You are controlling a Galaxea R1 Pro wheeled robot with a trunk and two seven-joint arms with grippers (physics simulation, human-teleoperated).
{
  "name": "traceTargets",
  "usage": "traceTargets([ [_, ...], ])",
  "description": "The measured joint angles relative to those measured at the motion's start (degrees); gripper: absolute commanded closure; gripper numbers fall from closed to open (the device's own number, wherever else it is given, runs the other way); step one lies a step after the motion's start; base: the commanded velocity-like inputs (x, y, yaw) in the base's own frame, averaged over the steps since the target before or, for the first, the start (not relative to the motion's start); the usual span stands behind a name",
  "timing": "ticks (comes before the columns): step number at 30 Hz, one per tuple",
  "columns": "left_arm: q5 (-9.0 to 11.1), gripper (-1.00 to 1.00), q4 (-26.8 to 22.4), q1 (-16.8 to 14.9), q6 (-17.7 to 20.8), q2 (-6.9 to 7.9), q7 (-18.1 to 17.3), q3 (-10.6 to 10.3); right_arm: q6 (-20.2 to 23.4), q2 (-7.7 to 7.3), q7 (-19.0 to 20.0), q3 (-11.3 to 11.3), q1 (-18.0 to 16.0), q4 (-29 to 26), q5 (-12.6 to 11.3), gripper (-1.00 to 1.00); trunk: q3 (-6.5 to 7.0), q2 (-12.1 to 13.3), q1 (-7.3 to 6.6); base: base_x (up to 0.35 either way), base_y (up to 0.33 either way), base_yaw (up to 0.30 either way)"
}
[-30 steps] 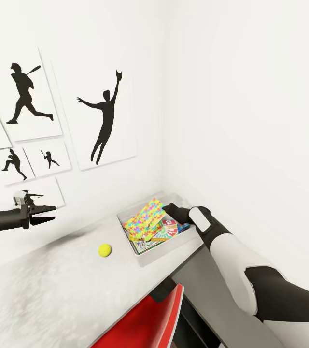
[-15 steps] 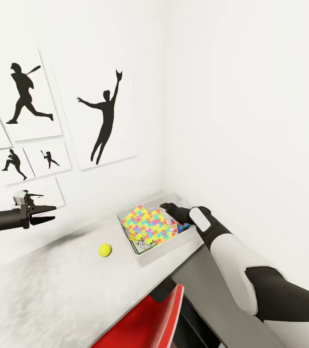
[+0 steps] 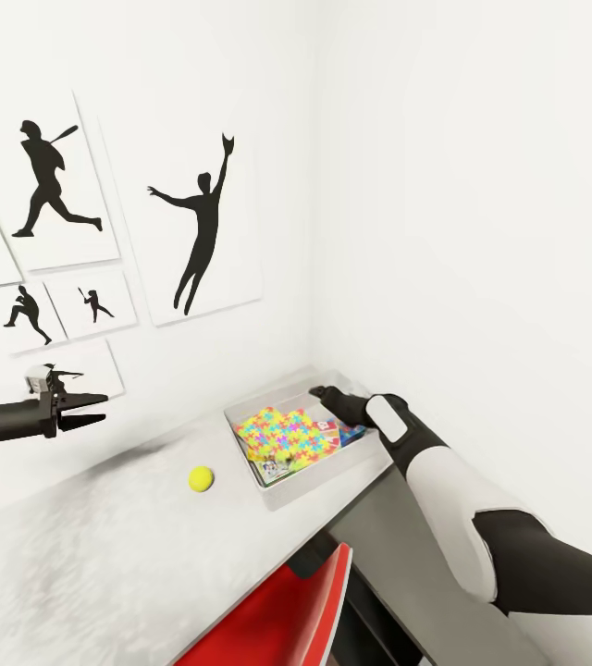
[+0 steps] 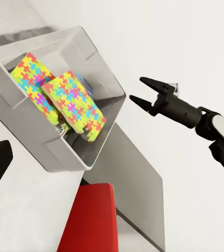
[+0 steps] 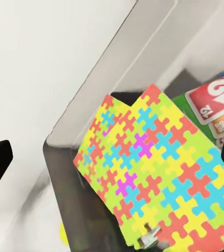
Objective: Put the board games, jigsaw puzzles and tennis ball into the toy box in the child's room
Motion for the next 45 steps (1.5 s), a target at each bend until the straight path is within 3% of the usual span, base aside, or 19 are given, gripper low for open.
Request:
traceTargets([
  [7, -0.09, -1.00, 0.00, 0.00, 0.00, 0.03, 0.00, 0.00, 0.47, -0.42, 5.80, 0.00, -0.08, -0.80, 0.01, -1.00, 0.00, 0.00, 0.00, 0.000, 0.000, 0.000],
  [10, -0.12, -1.00, 0.00, -0.01, -0.08, 0.07, 0.02, -0.11, 3.24, -1.16, 12.54, 0.08, 0.31, -6.60, -0.06, -1.00, 0.01, 0.01, 0.01, -0.055, 0.032, 0.000],
  [13, -0.06, -1.00, -0.01, 0.00, -0.22, 0.08, 0.00, -0.26, 8.68, -2.06, 15.55, 0.12, 1.49, -15.00, -0.07, -1.00, 0.01, 0.00, 0.01, -0.132, 0.092, 0.000],
  [20, 0.02, -1.00, 1.16, 0.43, -1.13, 0.49, 0.01, -0.33, 19.02, -3.34, 16.38, 0.06, 14.00, -38.82, -0.30, -1.00, 0.00, 0.00, 0.00, -0.029, 0.021, 0.000],
  [23, -0.16, -1.00, 5.48, 0.68, -3.02, 0.53, -0.05, -0.36, 22.21, -3.42, 16.02, 0.05, 19.98, -47.95, -0.28, -1.00, -0.01, 0.01, 0.00, -0.061, 0.044, 0.000],
  [27, -0.30, -1.00, 14.87, 0.81, -9.35, 0.50, -0.44, -0.31, 23.39, -3.40, 15.73, 0.11, 26.88, -55.61, -0.20, -1.00, -0.01, 0.00, 0.00, -0.028, 0.021, 0.000],
  [31, -0.57, -1.00, 24.15, 0.87, -14.80, 0.42, -0.60, -0.28, 23.24, -3.32, 14.95, 0.31, 30.96, -58.52, -0.10, -1.00, -0.01, 0.00, 0.00, -0.007, 0.006, 0.000],
  [34, -0.44, -1.00, 28.00, 0.86, -17.68, 0.71, -1.53, -0.50, 23.29, -3.23, 13.04, 0.92, 32.43, -59.21, 0.39, -1.00, 0.00, 0.00, 0.00, -0.002, 0.002, 0.000],
  [40, -0.65, -1.00, 30.14, 0.87, -19.41, 1.10, -7.66, -0.74, 23.00, -2.94, 11.19, 2.81, 33.08, -59.79, 1.14, -1.00, 0.00, 0.00, 0.00, 0.000, 0.000, 0.002],
  [45, -0.69, -1.00, 30.36, 0.87, -19.63, 1.07, -8.66, -0.86, 22.82, -2.93, 10.85, 3.09, 33.12, -59.78, 1.29, -1.00, 0.00, 0.00, 0.00, -0.008, 0.000, 0.141],
])
